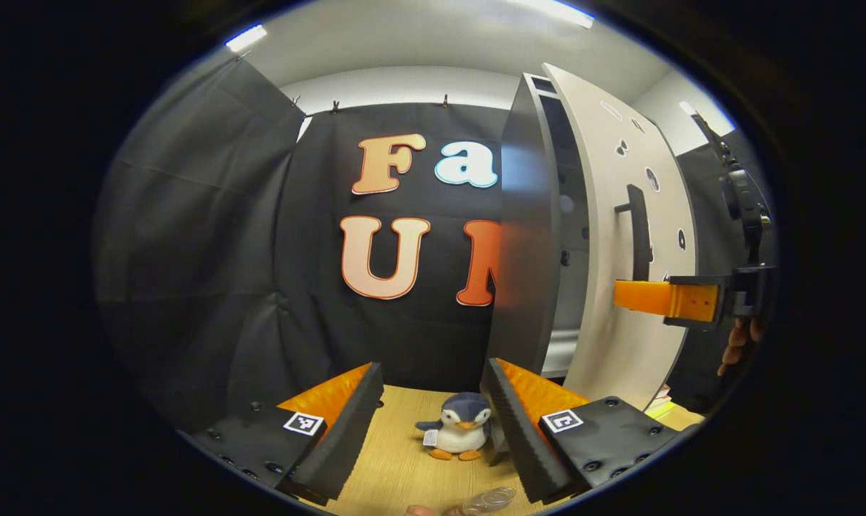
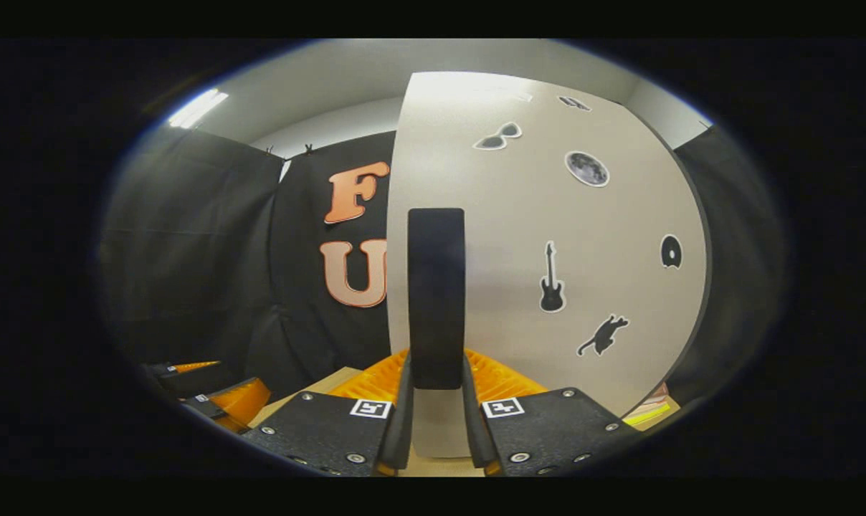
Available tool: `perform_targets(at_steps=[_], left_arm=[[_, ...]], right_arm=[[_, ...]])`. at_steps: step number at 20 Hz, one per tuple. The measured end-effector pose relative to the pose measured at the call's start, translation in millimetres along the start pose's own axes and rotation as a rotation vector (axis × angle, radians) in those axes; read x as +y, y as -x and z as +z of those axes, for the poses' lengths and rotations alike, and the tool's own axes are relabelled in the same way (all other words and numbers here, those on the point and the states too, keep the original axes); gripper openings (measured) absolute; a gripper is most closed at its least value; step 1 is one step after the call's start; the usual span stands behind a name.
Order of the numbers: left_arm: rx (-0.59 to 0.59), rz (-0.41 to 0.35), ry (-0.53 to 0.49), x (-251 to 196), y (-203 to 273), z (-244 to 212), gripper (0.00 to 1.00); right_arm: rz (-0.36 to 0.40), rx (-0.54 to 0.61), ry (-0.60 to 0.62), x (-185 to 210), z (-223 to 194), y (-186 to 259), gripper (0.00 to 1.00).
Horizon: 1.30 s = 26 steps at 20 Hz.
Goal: Open the cabinet door with the right hand, grasp the bottle in the cabinet with the left hand and place it on the coaster, then close the cabinet door with the right hand.
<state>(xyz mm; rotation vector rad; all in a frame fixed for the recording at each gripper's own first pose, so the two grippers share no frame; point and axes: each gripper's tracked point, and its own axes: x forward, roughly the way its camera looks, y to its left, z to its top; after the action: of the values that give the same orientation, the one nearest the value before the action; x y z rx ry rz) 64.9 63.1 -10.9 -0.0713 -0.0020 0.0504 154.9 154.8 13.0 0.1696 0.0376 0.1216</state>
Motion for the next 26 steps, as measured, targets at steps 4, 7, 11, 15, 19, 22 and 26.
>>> perform_targets(at_steps=[4,7,11,15,19,22,26], left_arm=[[0.021,0.006,0.009,6,3,-9,0.95],[0.027,0.010,0.010,10,5,-11,0.95],[0.029,0.014,0.004,15,6,-8,0.95],[0.026,0.012,-0.011,14,12,-6,0.95],[0.030,0.012,-0.011,16,12,-7,0.95],[0.035,0.016,-0.013,19,16,-8,0.95],[0.042,0.018,-0.008,22,17,-10,0.95]], right_arm=[[-0.018,0.005,-0.004,-1,-1,-11,0.36],[-0.031,0.009,0.004,-1,-1,-15,0.32],[-0.044,0.006,0.005,-3,-3,-22,0.32],[-0.060,0.007,-0.012,-4,-3,-27,0.32],[-0.076,0.007,-0.015,-5,-4,-31,0.34],[-0.078,0.003,-0.006,-4,-3,-34,0.35],[-0.081,0.006,-0.007,-4,-4,-34,0.36]])
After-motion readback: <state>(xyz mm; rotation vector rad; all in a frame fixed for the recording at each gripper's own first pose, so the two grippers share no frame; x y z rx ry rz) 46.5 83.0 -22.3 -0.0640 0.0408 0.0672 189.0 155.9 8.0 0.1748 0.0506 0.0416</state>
